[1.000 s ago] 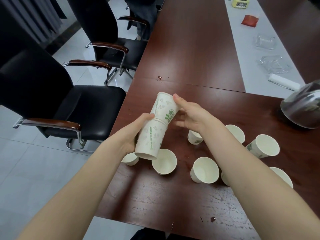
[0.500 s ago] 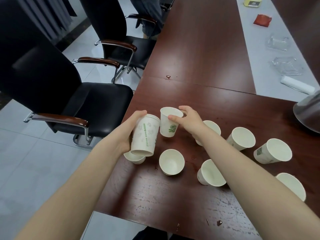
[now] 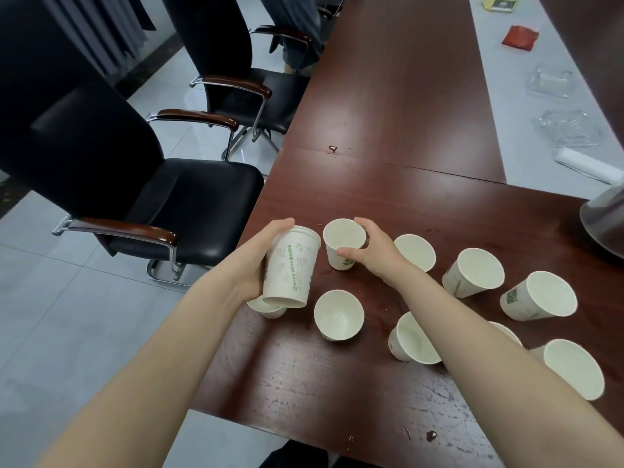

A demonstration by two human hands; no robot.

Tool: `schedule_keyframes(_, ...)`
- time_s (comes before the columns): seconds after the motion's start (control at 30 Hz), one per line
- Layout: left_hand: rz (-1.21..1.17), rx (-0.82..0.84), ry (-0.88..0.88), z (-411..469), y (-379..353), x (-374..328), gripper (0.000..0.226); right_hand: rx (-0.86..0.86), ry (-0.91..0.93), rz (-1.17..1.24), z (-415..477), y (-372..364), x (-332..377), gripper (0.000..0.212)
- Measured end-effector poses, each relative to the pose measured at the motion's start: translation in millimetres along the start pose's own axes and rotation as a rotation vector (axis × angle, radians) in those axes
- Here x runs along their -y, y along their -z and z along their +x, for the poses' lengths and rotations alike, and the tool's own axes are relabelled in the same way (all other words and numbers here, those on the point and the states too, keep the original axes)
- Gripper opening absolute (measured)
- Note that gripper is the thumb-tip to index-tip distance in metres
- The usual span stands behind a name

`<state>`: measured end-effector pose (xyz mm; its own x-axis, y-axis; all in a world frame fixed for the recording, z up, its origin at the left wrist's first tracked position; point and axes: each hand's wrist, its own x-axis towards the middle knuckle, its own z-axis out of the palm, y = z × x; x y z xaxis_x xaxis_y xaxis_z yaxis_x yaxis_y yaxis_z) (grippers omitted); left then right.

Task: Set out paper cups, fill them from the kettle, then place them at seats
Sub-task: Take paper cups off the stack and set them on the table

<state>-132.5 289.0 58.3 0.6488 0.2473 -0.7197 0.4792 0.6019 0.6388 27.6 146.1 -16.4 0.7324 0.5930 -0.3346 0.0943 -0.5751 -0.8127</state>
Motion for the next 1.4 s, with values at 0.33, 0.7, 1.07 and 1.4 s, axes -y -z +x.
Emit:
schedule_keyframes(0.33,0.047,0.024,-0.039,-1.0,-8.9,5.4,0.040,0.062,-0.013,-0.225,-12.6,5.0,16.3,0.095)
schedule_keyframes(0.7,0.025,-0.002,-0.093,-1.5,-12.6,8.7,0.081,0.307,0.222,0.129,-52.8,16.4,83.1,0.014)
schedule_keyframes(1.07,0.115,0.006,-0.069,-9.6,-7.2,11.0,0.030,0.290,0.284,0.122,-53.8,8.2,90.5,0.023)
schedule_keyframes(1.4,0.061,-0.015,-0.058,-9.8,-3.4,7.1,0.026,0.183,0.240,0.138,-50.2,-6.7,96.9,0.026)
